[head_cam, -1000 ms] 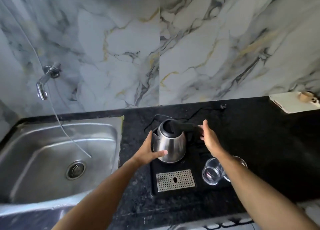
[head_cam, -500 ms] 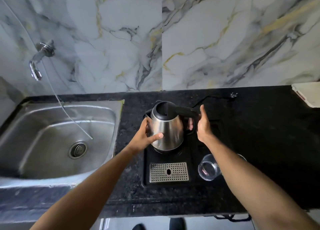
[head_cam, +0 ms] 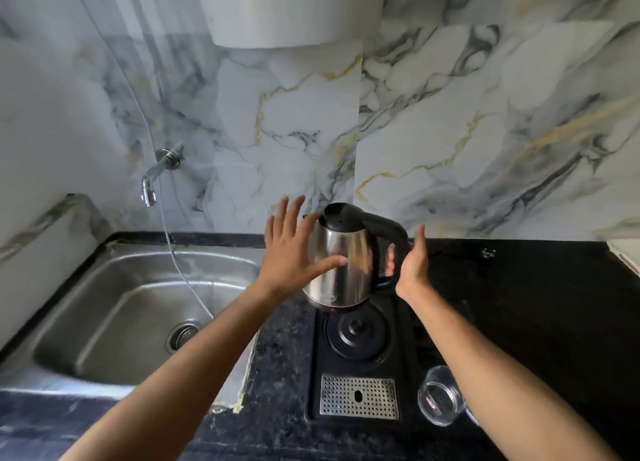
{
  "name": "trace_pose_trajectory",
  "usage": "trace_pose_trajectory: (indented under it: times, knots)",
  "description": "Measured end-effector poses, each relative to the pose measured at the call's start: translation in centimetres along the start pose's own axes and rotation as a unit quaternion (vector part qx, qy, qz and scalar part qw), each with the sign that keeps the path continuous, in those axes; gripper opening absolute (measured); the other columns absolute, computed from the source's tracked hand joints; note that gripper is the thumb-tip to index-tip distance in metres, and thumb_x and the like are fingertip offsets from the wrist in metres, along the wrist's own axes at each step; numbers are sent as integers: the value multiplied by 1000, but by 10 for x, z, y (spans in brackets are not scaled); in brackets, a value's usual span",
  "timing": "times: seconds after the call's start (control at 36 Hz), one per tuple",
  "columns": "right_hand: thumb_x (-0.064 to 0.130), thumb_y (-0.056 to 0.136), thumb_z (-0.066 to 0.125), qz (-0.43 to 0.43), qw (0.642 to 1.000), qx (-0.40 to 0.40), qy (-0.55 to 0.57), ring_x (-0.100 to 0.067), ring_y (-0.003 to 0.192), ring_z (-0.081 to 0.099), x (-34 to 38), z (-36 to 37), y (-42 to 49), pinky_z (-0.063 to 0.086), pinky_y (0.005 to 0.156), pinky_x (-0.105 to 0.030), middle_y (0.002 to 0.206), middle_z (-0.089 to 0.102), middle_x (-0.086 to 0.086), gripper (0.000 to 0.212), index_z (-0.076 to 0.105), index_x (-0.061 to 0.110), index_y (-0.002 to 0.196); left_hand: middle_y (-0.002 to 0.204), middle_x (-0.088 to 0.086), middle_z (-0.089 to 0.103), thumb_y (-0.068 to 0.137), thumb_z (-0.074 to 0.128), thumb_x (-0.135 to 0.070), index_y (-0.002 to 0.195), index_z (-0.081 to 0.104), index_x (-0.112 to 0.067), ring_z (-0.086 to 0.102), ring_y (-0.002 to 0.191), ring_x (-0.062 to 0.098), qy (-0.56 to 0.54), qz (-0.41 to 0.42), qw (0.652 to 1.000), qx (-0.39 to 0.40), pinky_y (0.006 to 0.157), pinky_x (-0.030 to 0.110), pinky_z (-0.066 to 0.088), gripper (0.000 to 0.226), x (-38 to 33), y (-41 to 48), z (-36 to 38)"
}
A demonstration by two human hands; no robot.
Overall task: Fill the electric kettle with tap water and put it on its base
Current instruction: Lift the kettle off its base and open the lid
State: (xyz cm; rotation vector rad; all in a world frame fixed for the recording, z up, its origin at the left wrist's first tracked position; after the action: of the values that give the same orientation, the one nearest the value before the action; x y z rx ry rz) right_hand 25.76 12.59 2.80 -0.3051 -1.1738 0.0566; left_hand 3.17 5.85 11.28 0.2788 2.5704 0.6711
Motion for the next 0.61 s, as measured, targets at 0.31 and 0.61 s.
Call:
trace_pose_trajectory:
  times: [0.31, 0.61]
  knots:
    - [85, 75, 38, -39, 999, 8, -32, -17, 33, 33, -2, 19, -10, 23, 34, -23, 40, 45, -3, 76, 51, 17, 44, 164, 8, 27, 74, 61, -74, 129, 58, -17, -6, 156, 32, 35, -42, 998, 42, 120, 66, 2, 79, -7, 9, 0]
    - [77, 87, 32, -71, 994, 46, -76, -20, 32, 33, -23, 62, -18, 24, 35, -25, 40, 44, -6, 78, 51, 16, 43, 169, 5, 7, 87, 70, -49, 146, 45, -20, -15, 155, 33, 1, -109, 992, 68, 120, 68, -2, 70, 22, -9, -22]
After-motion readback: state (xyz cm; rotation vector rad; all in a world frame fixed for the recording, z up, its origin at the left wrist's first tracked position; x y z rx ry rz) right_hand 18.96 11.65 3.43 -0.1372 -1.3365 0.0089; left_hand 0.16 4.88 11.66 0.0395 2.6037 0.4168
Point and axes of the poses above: each hand's wrist, its own y-axis towards the middle knuckle, its own z-axis out of the palm, x = y × z, the point moved 5 cm from there along y, towards the middle knuckle
